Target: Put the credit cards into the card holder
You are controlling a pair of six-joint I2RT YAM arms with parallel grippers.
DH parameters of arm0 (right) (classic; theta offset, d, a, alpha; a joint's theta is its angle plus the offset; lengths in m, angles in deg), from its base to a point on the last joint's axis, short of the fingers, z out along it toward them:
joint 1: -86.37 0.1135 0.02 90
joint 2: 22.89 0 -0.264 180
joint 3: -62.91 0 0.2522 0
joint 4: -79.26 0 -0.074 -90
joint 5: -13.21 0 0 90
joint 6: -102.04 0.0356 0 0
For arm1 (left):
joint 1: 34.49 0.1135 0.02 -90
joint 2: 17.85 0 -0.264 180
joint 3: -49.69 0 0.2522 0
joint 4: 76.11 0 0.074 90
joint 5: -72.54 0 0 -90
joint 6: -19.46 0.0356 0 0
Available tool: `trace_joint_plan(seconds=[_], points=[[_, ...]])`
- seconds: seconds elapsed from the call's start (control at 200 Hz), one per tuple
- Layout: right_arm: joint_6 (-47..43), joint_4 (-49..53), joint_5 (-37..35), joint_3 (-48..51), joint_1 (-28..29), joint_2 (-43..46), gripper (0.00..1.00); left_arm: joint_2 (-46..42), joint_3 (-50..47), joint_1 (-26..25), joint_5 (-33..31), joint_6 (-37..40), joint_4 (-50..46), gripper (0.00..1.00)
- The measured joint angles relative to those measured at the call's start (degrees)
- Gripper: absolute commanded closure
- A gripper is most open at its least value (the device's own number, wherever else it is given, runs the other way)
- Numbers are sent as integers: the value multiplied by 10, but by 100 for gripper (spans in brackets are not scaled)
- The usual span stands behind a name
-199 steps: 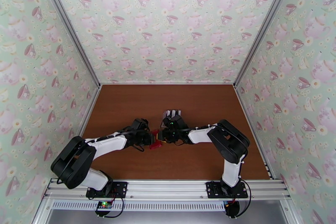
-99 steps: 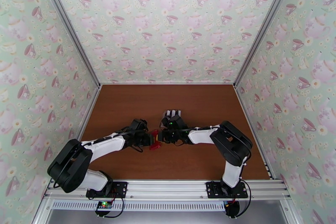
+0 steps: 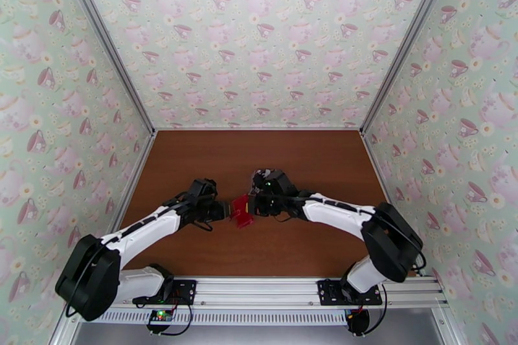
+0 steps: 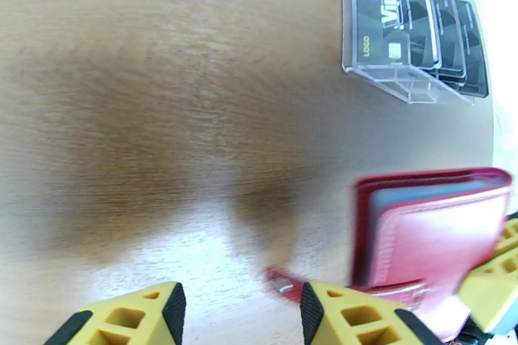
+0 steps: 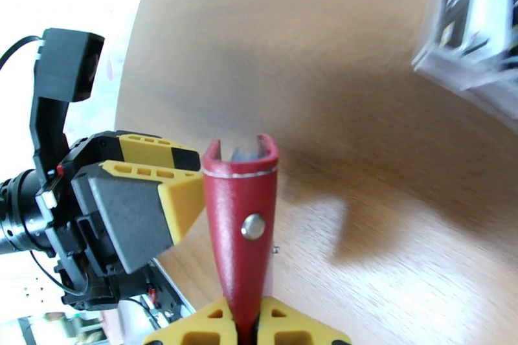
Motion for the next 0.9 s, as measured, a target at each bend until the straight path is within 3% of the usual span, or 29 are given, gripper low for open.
trace_joint_plan(seconds=[0.481,0.902], points=[[-95,359,-325,-139,76,65,100,0,2,5,-2,0,-7,46],[-78,487,-494,-182,154,-26,100,22,2,6,-1,0,5,46]])
